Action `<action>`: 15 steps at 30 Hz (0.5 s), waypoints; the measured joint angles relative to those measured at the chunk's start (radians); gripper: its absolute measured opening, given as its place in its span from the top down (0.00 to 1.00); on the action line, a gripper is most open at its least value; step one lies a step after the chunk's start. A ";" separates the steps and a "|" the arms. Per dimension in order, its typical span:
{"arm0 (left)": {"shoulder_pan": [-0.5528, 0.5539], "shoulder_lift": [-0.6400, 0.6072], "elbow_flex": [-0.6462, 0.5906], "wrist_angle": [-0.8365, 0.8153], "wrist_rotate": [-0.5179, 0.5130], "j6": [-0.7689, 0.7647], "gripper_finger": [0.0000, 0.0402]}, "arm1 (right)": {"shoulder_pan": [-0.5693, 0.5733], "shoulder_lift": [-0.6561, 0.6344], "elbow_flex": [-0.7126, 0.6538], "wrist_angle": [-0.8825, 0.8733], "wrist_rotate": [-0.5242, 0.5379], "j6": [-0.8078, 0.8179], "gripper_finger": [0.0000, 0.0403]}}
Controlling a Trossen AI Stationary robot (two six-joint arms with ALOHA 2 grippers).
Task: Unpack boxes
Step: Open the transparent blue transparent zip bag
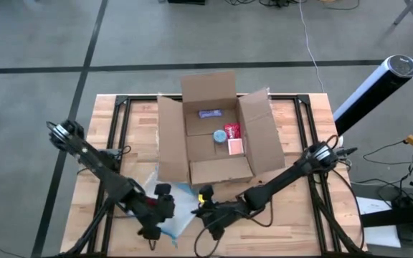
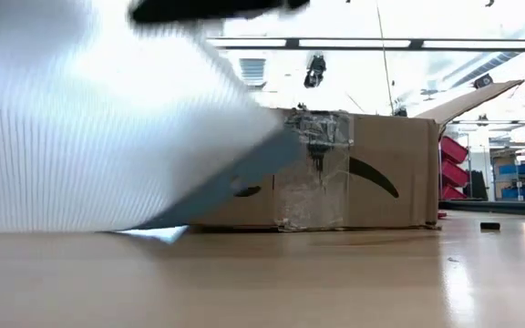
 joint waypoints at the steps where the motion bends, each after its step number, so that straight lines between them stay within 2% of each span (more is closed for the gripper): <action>1: -0.008 -0.025 0.008 0.001 -0.016 0.007 1.00 | 0.005 -0.016 0.000 -0.006 0.000 0.000 1.00; 4: -0.034 -0.087 0.035 -0.001 -0.074 0.085 1.00 | 0.019 -0.051 0.000 -0.040 0.023 0.000 1.00; 9: -0.050 -0.165 0.095 -0.001 -0.179 0.256 1.00 | 0.029 -0.098 0.000 -0.130 0.162 -0.007 1.00; 15: -0.047 -0.197 0.142 0.002 -0.284 0.456 1.00 | 0.032 -0.167 -0.001 -0.162 0.245 -0.033 1.00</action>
